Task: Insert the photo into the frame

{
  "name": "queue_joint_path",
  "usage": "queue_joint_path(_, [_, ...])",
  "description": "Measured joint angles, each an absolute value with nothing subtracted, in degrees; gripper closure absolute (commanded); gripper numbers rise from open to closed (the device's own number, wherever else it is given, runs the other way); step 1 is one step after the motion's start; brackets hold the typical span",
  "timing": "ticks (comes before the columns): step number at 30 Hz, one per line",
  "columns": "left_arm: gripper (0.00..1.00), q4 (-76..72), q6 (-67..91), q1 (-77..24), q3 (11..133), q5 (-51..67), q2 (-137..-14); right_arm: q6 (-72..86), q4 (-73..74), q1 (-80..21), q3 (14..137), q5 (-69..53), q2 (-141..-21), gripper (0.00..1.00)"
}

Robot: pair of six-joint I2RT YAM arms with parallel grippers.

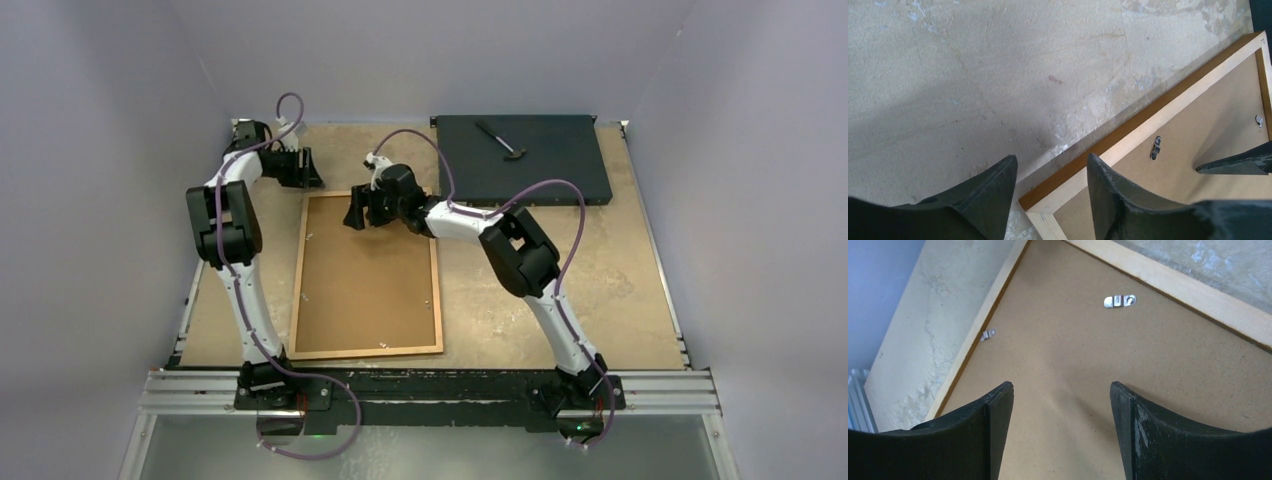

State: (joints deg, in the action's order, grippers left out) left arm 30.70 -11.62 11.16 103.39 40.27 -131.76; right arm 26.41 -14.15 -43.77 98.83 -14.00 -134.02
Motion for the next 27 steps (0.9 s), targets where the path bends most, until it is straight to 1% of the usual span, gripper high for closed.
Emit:
queue_joint_path(3, [0.59,30.3,-11.5,11.1,104.1,40.5,-132.4,27.6,-15.6,-43.5,99.4,-14.1,-134.6,0.29])
queue_joint_path(5, [0.61,30.3,-11.5,11.1,104.1,40.7,-132.9,28.5,-17.1,-43.2,100.4,-14.3,-135.2,0.30])
queue_joint_path(13, [0.63,29.5,-12.1,11.1,102.8,42.4,-133.1,32.1,-21.5,-42.0,105.9,-15.2,-140.6,0.34])
queue_joint_path(17, [0.64,28.6,-13.0,11.1,101.3,42.8,-132.3,33.8,-23.3,-41.6,106.4,-16.6,-143.0,0.35])
queue_joint_path(27, [0.65,27.6,-13.1,11.1,100.1,42.9,-131.8,36.2,-25.4,-41.6,107.5,-17.2,-144.4,0.36])
